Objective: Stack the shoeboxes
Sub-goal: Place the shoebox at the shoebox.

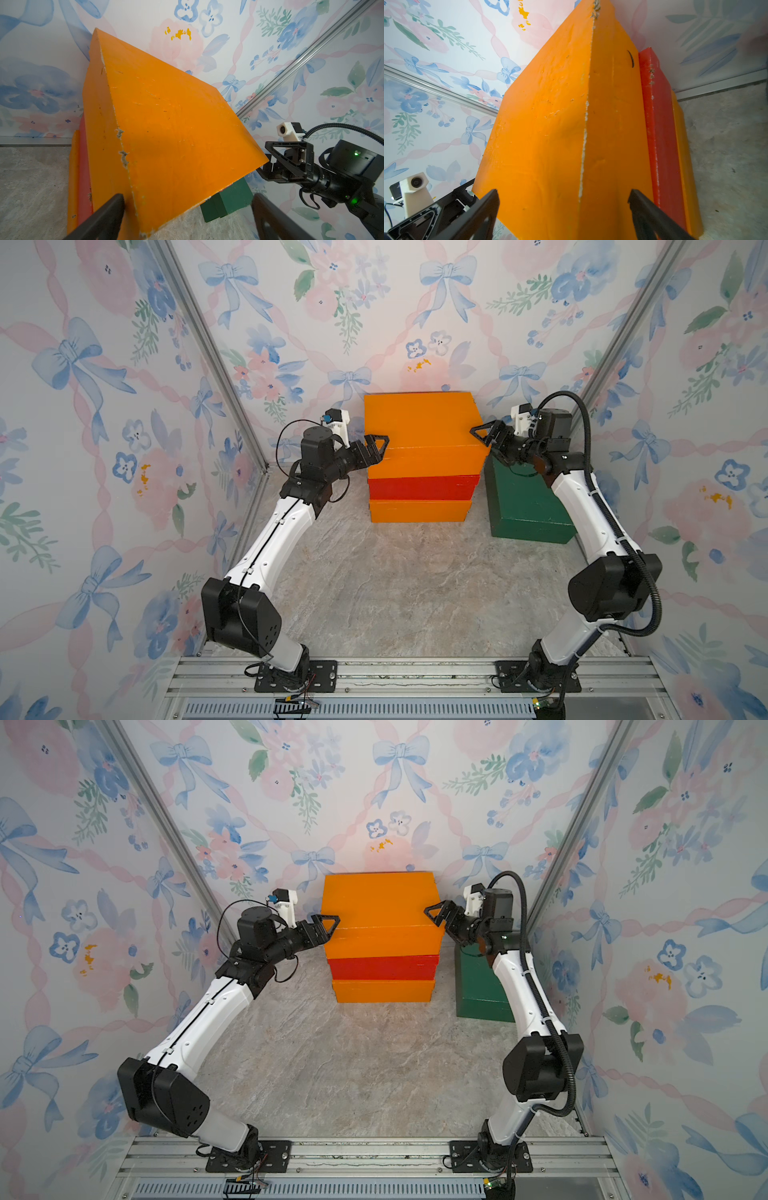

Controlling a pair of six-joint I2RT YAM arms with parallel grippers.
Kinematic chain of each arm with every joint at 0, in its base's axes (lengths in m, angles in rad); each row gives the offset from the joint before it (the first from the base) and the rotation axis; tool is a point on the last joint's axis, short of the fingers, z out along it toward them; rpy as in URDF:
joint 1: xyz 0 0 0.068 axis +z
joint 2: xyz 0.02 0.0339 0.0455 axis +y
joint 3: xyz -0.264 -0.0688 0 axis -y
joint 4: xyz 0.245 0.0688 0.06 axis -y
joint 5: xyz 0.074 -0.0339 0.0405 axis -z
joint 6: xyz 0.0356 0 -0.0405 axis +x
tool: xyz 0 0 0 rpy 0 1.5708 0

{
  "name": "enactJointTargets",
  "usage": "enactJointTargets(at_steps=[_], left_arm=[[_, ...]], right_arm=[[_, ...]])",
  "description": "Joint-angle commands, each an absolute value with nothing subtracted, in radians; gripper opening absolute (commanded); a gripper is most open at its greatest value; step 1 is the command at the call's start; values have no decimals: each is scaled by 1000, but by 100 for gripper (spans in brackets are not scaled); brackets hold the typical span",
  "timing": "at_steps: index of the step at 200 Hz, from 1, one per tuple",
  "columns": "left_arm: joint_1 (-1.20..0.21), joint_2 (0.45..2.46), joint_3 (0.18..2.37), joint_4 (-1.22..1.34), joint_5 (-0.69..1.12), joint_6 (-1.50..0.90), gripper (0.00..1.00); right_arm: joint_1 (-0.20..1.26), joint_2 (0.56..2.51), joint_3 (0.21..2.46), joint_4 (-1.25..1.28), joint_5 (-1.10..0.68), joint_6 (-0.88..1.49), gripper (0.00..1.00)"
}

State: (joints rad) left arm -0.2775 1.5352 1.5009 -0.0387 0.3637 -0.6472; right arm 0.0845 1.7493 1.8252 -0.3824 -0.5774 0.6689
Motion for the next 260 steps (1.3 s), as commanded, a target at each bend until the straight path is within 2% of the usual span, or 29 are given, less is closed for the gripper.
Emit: enactJointTargets(at_steps=[1,260], left_arm=[[-285,1558,1511,-4,369,-652,98],[-267,1687,1642,-3,391,-663,98]], right_arm=[[97,1705,1810,-356,-595,658,97],[135,1679,1737,-337,-593,648,98]])
